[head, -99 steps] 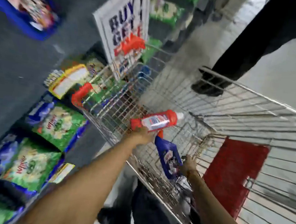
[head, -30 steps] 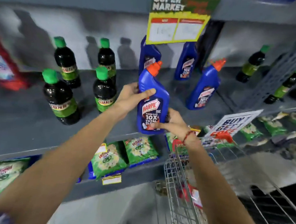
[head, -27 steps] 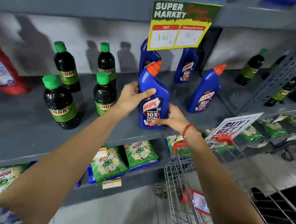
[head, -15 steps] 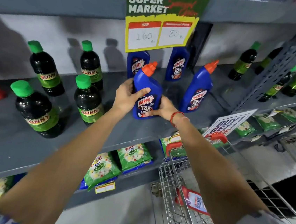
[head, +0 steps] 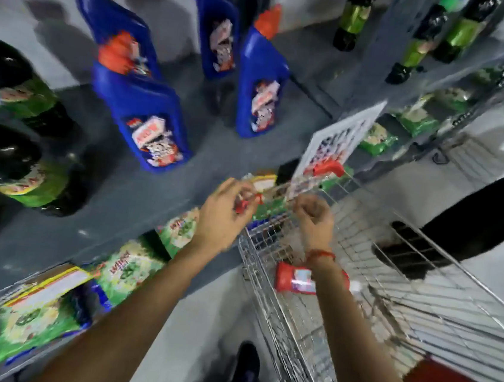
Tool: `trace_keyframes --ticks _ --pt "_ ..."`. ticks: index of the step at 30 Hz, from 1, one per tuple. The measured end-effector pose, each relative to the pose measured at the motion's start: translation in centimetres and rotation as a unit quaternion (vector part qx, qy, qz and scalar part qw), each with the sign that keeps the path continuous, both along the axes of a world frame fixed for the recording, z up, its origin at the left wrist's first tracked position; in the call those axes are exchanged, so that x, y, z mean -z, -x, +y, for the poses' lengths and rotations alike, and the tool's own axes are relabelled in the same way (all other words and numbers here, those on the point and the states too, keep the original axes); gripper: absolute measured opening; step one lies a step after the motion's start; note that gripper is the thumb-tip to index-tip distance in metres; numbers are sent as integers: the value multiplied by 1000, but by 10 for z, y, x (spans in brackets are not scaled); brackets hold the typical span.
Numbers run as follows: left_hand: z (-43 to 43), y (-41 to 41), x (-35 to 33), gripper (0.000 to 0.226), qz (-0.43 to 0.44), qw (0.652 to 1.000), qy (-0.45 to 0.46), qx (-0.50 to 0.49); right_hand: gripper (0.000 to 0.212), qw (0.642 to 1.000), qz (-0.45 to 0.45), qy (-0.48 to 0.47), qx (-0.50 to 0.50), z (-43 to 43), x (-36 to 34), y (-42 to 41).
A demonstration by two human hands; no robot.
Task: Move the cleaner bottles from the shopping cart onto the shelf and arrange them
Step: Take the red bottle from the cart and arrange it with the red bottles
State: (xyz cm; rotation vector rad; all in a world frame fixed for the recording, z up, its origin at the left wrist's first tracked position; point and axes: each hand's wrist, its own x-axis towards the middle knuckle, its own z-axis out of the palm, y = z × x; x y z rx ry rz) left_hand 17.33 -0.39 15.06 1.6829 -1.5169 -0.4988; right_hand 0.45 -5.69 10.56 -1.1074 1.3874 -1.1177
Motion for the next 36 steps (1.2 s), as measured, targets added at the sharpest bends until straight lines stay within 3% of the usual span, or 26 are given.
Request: trace_keyframes --ticks 3,5,9,12,22,26,34,36 --pt "-30 50 27 20 -53 986 -111 114 10 991 50 -105 62 14 56 62" --pt "-46 80 51 30 -99 950 -224 195 7 976 49 -193 86 25 93 93" --pt "-70 123 117 56 -210 823 -407 336 19 903 -102 -379 173 51 152 130" --pt "-78 142 171 59 -255 783 -451 344 20 865 -158 -426 213 61 195 146" --pt "-61 178 293 83 -316 781 -433 319 18 819 -256 -436 272 50 285 159" --pt "-58 183 311 112 -352 780 -433 283 21 821 -271 -417 279 44 300 156" --pt "-48 174 279 96 -193 781 -523 280 59 843 -255 -403 249 44 274 148" --pt "-46 172 262 94 -157 786 -531 274 60 852 -260 -384 243 39 254 144"
